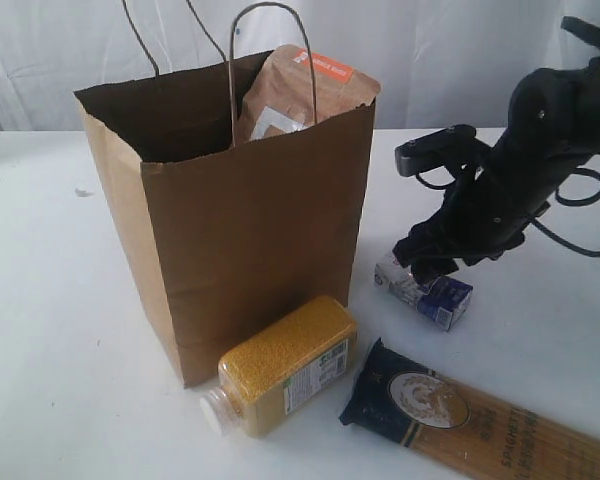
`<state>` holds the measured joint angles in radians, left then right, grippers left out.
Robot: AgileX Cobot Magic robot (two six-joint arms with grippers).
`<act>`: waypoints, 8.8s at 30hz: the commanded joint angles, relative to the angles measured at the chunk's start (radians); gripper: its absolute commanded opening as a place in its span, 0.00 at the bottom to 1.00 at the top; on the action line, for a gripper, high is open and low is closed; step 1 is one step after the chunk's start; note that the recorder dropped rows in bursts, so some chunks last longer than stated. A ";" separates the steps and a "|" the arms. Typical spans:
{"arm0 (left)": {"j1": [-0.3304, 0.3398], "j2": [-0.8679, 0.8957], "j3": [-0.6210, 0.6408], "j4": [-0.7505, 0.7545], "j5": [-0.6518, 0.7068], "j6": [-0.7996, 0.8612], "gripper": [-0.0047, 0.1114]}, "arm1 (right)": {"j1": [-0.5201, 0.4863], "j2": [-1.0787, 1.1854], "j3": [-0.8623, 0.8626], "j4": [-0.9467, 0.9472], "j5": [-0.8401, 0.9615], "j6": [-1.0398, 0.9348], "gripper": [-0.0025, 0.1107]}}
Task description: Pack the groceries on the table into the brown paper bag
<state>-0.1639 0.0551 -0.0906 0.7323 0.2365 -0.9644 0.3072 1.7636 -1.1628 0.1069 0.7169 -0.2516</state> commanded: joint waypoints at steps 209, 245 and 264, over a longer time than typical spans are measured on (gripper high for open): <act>0.002 -0.007 0.001 0.012 -0.004 0.000 0.04 | -0.187 -1.438 0.765 -0.802 -0.574 0.990 0.02; 0.002 -0.007 0.001 0.012 -0.003 0.000 0.04 | -0.258 -1.764 1.163 -0.180 -0.408 0.281 0.02; 0.002 -0.007 0.001 0.012 -0.043 0.000 0.04 | -0.258 -1.764 1.163 -0.180 -0.403 0.281 0.02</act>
<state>-0.1639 0.0551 -0.0906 0.7323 0.2309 -0.9644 0.0529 0.0062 -0.0010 -0.0722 0.3198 0.0377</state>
